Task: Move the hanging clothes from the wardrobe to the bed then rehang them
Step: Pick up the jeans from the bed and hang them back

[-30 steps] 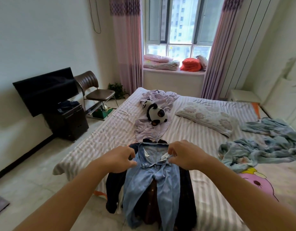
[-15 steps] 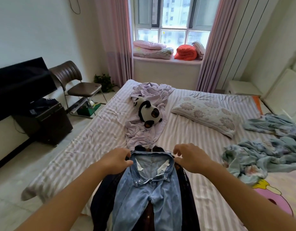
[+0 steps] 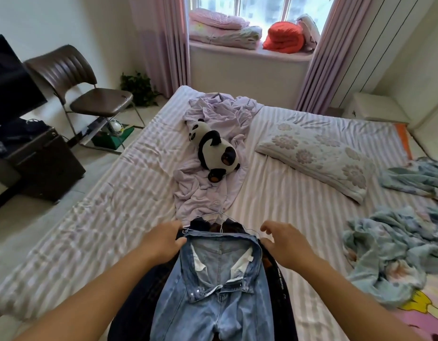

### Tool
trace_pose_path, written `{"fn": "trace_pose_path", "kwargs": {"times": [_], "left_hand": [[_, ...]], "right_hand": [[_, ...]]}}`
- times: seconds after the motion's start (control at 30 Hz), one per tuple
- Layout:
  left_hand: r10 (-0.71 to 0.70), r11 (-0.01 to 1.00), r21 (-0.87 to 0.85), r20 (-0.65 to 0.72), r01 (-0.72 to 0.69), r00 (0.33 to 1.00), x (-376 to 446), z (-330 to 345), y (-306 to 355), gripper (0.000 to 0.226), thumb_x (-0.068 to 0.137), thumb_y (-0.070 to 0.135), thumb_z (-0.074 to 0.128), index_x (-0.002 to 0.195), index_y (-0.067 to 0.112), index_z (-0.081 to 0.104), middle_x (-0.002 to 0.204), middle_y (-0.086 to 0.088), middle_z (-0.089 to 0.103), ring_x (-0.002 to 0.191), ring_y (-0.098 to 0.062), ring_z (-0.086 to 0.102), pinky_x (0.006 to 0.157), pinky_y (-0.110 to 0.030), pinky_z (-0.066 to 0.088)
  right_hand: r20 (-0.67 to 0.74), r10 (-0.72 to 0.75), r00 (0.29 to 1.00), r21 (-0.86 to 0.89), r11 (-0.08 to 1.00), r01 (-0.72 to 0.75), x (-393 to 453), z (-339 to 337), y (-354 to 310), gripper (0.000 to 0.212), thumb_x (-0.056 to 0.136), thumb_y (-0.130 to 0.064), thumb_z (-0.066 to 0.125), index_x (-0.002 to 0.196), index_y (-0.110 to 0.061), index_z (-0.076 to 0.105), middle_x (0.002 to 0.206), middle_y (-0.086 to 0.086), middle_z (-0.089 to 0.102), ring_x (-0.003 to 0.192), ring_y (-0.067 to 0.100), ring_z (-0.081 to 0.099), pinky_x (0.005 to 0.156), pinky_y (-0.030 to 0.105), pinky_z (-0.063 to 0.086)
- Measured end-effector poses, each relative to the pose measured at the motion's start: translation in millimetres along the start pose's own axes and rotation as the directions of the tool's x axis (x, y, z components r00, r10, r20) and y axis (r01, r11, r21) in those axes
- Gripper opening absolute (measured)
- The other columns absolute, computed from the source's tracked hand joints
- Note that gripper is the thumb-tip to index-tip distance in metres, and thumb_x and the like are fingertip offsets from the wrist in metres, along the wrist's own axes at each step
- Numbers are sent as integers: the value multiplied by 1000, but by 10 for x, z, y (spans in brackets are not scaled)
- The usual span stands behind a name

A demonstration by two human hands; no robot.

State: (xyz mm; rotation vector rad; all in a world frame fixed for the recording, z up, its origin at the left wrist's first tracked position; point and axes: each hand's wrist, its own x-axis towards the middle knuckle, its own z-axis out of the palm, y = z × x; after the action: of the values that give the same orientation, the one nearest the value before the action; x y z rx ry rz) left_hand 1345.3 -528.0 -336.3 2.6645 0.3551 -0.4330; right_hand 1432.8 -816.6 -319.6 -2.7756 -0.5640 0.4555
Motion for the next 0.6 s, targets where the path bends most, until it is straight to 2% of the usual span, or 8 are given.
{"fn": "trace_pose_path", "kwargs": {"times": [0.17, 0.3, 0.5, 0.6], "left_hand": [[-49, 999, -3, -8, 49, 999, 705, 344, -126, 34, 96, 34, 55, 124, 15, 52, 124, -6, 61, 110, -25, 58, 87, -35, 49], [-59, 998, -35, -7, 59, 998, 1314, 698, -288, 40, 95, 30, 58, 132, 18, 49, 134, -2, 55, 120, -23, 53, 87, -29, 42], [-75, 997, 7, 80, 74, 994, 2148, 1256, -662, 37, 90, 33, 63, 120, 15, 53, 127, -4, 58, 116, -23, 54, 94, -37, 46], [-83, 996, 42, 94, 80, 992, 2473, 1450, -814, 29, 88, 30, 64, 109, 12, 53, 120, -8, 57, 110, -26, 54, 90, -39, 46]], "right_hand": [[66, 42, 997, 17, 999, -44, 628, 408, 384, 33, 98, -34, 52, 130, -24, 53, 125, -4, 62, 111, 18, 59, 88, 32, 49], [90, 97, 991, 69, 992, -104, 1115, 805, 648, 36, 97, -32, 55, 131, -24, 52, 124, -3, 62, 110, 18, 59, 87, 31, 48], [178, 174, 969, 109, 975, -195, 1789, 1438, 944, 40, 96, -27, 55, 135, -22, 50, 130, 1, 60, 115, 22, 58, 93, 34, 48], [222, 188, 957, 95, 972, -213, 2106, 1698, 1038, 41, 97, -26, 54, 137, -21, 49, 134, 4, 58, 119, 23, 55, 96, 34, 46]]}}
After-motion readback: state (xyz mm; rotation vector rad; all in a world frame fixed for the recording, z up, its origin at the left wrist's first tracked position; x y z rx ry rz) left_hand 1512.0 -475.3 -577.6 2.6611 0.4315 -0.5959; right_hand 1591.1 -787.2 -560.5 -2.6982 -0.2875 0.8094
